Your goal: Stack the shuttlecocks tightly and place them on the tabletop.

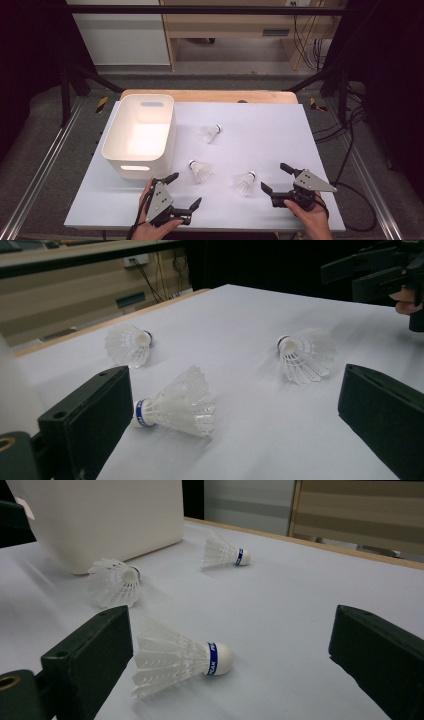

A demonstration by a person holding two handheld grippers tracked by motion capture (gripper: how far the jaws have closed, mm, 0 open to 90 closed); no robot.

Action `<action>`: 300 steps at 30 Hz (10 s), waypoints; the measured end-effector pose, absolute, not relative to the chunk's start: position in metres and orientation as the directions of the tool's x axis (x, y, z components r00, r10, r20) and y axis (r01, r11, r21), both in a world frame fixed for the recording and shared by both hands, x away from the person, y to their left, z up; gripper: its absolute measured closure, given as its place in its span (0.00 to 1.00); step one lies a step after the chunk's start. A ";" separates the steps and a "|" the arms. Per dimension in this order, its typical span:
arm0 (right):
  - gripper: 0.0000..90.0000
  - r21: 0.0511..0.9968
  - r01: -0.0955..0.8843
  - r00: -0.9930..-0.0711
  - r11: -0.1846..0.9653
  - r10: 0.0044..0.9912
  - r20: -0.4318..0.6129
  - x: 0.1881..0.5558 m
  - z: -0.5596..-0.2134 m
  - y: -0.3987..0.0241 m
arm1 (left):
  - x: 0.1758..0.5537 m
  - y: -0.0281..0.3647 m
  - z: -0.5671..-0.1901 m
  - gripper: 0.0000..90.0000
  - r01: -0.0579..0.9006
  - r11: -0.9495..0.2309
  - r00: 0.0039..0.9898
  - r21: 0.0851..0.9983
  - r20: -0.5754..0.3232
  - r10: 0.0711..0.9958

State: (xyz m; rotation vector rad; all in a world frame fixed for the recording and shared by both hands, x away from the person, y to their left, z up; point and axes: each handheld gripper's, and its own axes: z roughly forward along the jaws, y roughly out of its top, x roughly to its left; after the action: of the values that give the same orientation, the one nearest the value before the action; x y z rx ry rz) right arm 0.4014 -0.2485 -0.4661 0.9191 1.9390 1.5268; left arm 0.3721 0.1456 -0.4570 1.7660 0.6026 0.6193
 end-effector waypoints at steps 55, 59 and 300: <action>0.08 0.957 0.238 -0.658 0.165 0.752 0.034 0.402 -0.470 -0.249 | 0.450 0.096 -0.471 0.80 0.230 -0.476 0.648 0.849 0.231 0.725; 0.08 0.957 0.240 -0.659 0.166 0.751 0.035 0.402 -0.470 -0.249 | 0.454 0.094 -0.467 0.86 0.247 -0.459 0.639 0.854 0.213 0.740; 0.23 0.889 0.304 -0.706 0.341 0.708 -0.030 0.393 -0.470 -0.200 | 0.355 0.270 -0.461 0.03 0.039 -0.050 0.449 0.998 0.027 0.893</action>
State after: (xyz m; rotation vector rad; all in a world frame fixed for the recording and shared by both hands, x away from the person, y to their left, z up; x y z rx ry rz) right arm 0.3928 -0.2002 -0.4704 0.8885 2.1980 1.3243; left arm 0.3553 0.2702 -0.4610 1.4583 0.8738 0.8618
